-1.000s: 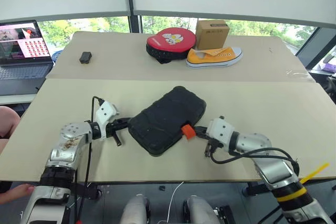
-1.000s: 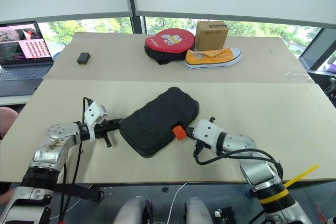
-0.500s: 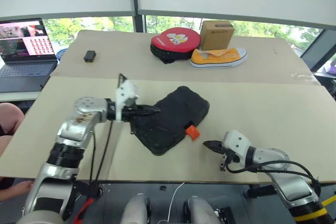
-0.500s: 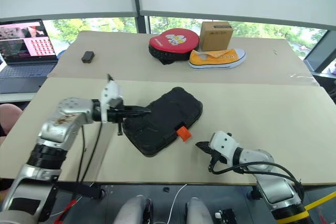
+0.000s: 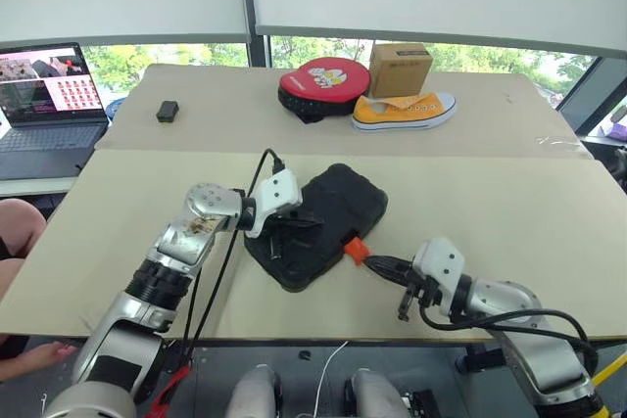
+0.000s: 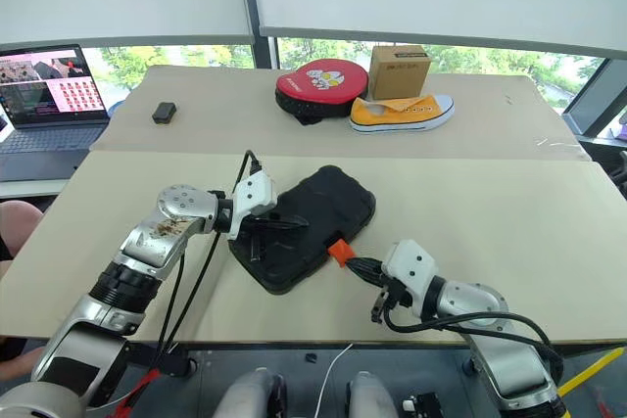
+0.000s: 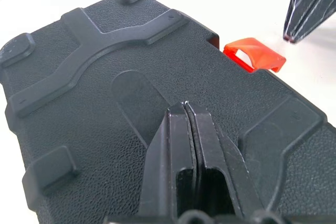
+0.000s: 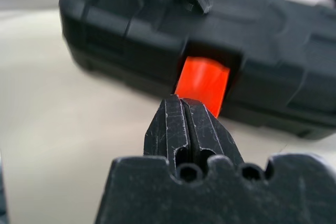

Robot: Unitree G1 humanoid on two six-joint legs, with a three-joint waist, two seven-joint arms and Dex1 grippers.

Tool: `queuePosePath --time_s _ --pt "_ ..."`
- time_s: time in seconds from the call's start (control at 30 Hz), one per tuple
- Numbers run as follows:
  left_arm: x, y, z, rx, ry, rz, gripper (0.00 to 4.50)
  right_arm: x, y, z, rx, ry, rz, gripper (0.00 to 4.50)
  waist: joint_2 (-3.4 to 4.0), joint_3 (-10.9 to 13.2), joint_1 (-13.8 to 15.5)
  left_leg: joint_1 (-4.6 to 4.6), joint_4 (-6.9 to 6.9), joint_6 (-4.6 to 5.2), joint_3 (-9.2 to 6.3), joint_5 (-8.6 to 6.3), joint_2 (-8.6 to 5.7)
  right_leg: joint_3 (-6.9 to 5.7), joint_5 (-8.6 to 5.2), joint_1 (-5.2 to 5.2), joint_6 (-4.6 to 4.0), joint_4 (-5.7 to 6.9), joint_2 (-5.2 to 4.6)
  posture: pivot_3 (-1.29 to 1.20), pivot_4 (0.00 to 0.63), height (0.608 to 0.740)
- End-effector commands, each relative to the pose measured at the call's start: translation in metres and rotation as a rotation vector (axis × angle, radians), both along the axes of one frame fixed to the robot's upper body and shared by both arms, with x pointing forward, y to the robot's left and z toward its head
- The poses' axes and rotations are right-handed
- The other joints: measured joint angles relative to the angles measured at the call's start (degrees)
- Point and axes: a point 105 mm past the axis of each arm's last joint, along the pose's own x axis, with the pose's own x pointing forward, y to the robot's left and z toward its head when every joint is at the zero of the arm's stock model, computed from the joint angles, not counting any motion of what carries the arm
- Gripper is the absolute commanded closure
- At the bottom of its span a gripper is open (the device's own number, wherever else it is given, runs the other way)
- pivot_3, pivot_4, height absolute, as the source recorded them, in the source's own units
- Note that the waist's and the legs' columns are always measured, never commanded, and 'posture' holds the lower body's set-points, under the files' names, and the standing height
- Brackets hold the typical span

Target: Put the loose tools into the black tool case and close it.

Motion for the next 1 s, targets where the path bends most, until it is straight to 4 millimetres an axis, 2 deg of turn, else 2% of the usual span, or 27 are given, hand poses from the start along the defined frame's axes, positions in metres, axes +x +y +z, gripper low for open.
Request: queuePosePath --time_s 0.03,0.23,0.43,0.63,0.83,1.0 --pt "-0.009 0.010 -0.049 0.114 0.157 0.046 4.42 0.006 0.005 0.002 -0.031 -0.039 0.009 4.50 -0.02 -0.03 0.13 0.00 0.00 0.00 -0.01 0.00 0.00 -0.01 0.00 0.00 0.00 0.01 0.01 0.00 0.150 0.740" --pt "-0.005 0.012 -0.046 0.112 0.146 0.062 4.42 0.015 0.009 -0.013 -0.091 -0.042 0.018 4.50 -0.01 -0.06 0.26 0.00 0.00 0.00 0.01 0.00 -0.01 0.00 -0.01 -0.01 -0.01 0.01 0.00 0.00 0.150 0.740" --pt "-0.005 0.017 -0.045 0.113 0.145 0.074 4.42 0.012 0.006 -0.020 -0.092 -0.017 0.012 4.50 -0.01 -0.06 0.26 0.01 0.00 0.00 0.01 0.00 0.00 0.00 0.00 0.00 -0.01 0.01 0.01 0.00 0.150 0.740" --pt "-0.004 0.018 -0.046 0.113 0.147 0.082 4.42 0.014 0.007 -0.036 -0.117 0.044 -0.011 4.50 -0.01 -0.07 0.25 0.02 -0.01 0.00 0.00 0.00 0.01 0.00 -0.01 0.00 -0.02 0.01 0.01 0.00 0.150 0.740" --pt "-0.003 0.017 -0.044 0.110 0.146 0.084 4.42 0.024 0.015 -0.037 -0.071 0.025 -0.024 4.50 0.00 -0.07 0.23 0.02 -0.01 0.00 0.01 0.00 0.01 0.00 -0.01 -0.01 -0.03 0.03 0.01 0.00 0.150 0.740" --pt "-0.003 0.017 -0.045 0.116 0.153 0.085 4.42 0.028 0.022 -0.020 0.051 -0.065 -0.033 4.50 -0.01 -0.07 0.18 0.03 -0.02 0.00 0.00 0.00 0.01 -0.01 -0.01 -0.01 -0.03 0.03 0.02 0.00 0.150 0.740"
